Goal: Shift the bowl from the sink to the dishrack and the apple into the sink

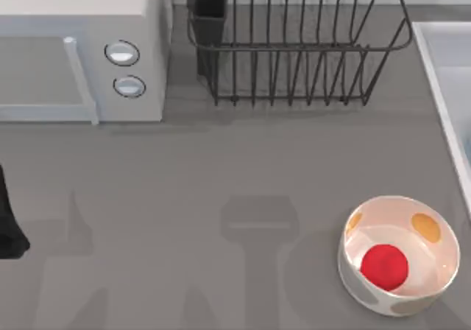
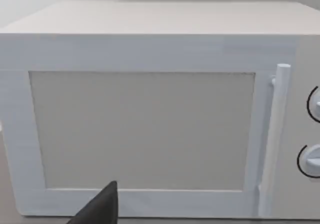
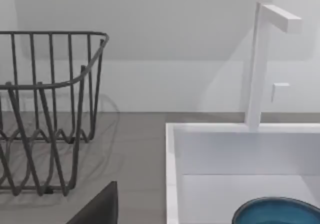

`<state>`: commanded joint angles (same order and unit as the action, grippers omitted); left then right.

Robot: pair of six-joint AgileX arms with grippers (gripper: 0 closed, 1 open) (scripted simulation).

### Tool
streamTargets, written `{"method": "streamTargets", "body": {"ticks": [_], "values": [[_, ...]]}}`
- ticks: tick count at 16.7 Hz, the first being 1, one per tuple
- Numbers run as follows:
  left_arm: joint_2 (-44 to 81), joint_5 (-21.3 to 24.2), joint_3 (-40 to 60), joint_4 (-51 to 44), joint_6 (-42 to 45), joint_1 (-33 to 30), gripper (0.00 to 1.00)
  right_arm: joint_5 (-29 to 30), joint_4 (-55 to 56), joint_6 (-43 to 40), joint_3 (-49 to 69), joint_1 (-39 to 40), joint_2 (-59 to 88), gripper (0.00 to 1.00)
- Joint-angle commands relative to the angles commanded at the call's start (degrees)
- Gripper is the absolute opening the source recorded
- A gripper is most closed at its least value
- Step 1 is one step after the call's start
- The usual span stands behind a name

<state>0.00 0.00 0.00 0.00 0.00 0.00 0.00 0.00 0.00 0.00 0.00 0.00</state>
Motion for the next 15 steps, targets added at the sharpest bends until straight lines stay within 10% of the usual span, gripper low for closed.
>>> {"method": "streamTargets", "body": {"ticks": [15], "values": [[0.0,0.0,0.0,0.0,0.0,0.0,1.00,0.2,-22.3,-6.3,39.2,-6.0,43.1,1.00]]}}
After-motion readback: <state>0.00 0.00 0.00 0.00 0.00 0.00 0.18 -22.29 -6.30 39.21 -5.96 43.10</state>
